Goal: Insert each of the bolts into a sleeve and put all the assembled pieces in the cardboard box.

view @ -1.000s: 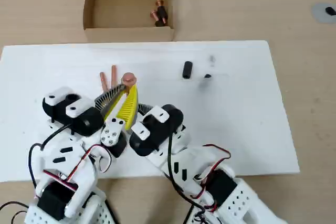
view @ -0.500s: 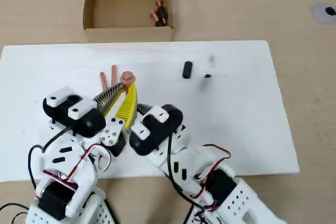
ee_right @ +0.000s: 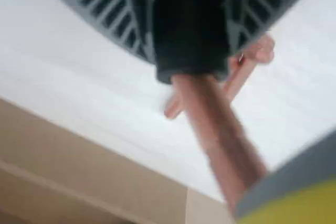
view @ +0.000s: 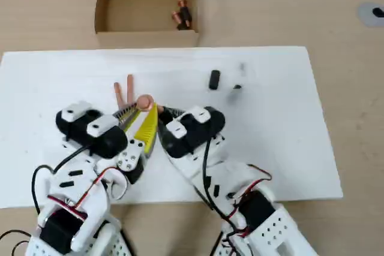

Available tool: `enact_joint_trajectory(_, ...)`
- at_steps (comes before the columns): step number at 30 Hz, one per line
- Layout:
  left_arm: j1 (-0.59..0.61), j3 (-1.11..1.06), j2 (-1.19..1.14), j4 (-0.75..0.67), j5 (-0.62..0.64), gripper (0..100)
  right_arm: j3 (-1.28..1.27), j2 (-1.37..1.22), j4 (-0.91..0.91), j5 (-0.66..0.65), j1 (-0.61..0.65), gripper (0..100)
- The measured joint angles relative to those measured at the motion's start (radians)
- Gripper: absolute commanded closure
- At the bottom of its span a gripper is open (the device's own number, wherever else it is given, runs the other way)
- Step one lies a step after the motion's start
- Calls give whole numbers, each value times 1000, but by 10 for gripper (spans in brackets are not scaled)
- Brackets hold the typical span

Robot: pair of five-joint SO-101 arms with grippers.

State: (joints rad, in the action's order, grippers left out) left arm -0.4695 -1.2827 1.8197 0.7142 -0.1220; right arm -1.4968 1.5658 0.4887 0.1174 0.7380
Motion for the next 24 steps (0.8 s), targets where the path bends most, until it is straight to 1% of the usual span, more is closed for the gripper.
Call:
enact_joint_trajectory(11,-2,0,0,2,0,992,2,2,-2,0,-2,988)
enact_joint_trajectory(17,-40,14,3,3,-9,991,-17,0,-115,-51,-11,988)
enact_joint_trajectory(21,-41,25,3,5,6,991,-49,0,-192,-74,-12,988)
enact_joint_trajectory(24,-41,49,3,37,12,990,-64,2,-212,-74,-12,988)
